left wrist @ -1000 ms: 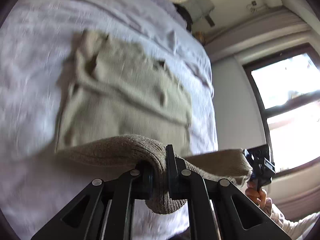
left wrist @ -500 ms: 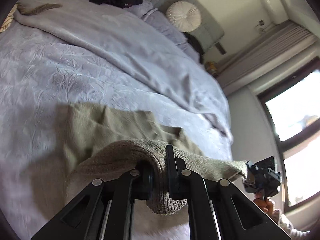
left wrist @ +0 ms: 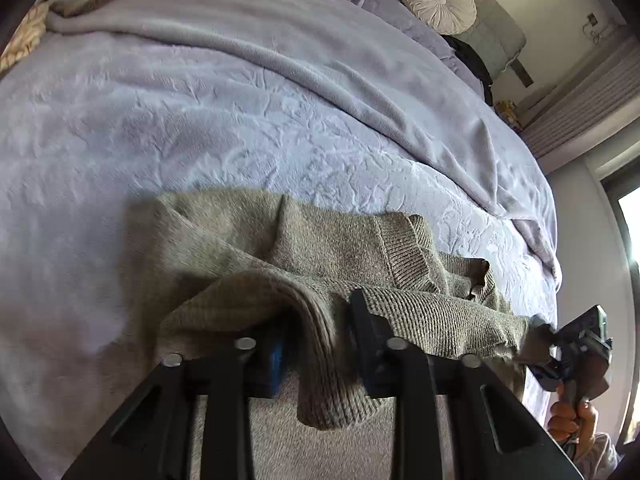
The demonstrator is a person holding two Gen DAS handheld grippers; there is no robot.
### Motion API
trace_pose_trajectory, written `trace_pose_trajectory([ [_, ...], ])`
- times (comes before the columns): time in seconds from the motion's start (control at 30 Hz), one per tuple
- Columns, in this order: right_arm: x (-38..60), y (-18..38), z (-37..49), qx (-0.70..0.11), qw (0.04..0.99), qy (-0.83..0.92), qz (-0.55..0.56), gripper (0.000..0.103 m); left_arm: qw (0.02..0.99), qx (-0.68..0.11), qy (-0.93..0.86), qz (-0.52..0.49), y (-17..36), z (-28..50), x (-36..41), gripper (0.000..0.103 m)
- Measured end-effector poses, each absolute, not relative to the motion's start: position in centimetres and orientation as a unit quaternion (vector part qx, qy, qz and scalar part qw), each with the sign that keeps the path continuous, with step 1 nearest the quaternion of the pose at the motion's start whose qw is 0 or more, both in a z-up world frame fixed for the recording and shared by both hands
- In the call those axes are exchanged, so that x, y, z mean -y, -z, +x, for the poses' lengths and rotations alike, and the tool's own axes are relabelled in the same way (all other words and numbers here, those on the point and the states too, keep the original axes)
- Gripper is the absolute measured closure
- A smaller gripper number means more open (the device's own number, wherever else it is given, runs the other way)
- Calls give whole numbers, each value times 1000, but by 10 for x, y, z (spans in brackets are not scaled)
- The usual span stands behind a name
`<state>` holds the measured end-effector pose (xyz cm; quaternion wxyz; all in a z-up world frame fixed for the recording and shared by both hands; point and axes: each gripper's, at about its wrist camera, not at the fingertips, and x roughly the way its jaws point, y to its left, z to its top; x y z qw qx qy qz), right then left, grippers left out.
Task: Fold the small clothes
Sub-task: 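Lift the hem and fold it up toward the collar with both grippers, then open both grippers and release the folded hem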
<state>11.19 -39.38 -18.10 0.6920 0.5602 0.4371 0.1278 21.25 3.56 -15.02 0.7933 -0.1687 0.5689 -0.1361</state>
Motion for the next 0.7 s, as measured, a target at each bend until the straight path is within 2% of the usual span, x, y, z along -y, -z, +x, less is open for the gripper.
trace_pose_trajectory([
  [0.03, 396, 176, 110, -431, 695, -129, 560, 41, 797, -566, 132, -164, 144, 212, -36, 45],
  [0.07, 400, 168, 108, -420, 701, -130, 562, 33, 804, -559, 129, -158, 136, 209, -37, 41],
  [0.1, 402, 162, 106, -412, 705, -133, 562, 31, 812, -549, 130, -149, 127, 206, -38, 41],
  [0.2, 402, 140, 100, -403, 725, -145, 540, 32, 826, -532, 141, -123, 103, 199, -41, 41],
  [0.27, 397, 127, 93, -415, 743, -149, 503, 43, 829, -530, 144, -109, 95, 192, -42, 41],
  [0.3, 394, 122, 89, -418, 751, -149, 489, 54, 828, -532, 147, -96, 94, 186, -42, 41],
  [0.4, 383, 118, 75, -420, 763, -159, 466, 62, 824, -538, 163, -73, 99, 173, -38, 41],
  [0.53, 356, 138, 85, -469, 761, -161, 419, 62, 799, -573, 180, -32, 133, 165, -12, 41],
  [0.7, 349, 163, 118, -493, 766, -124, 392, 62, 809, -566, 157, -30, 151, 181, 8, 41],
])
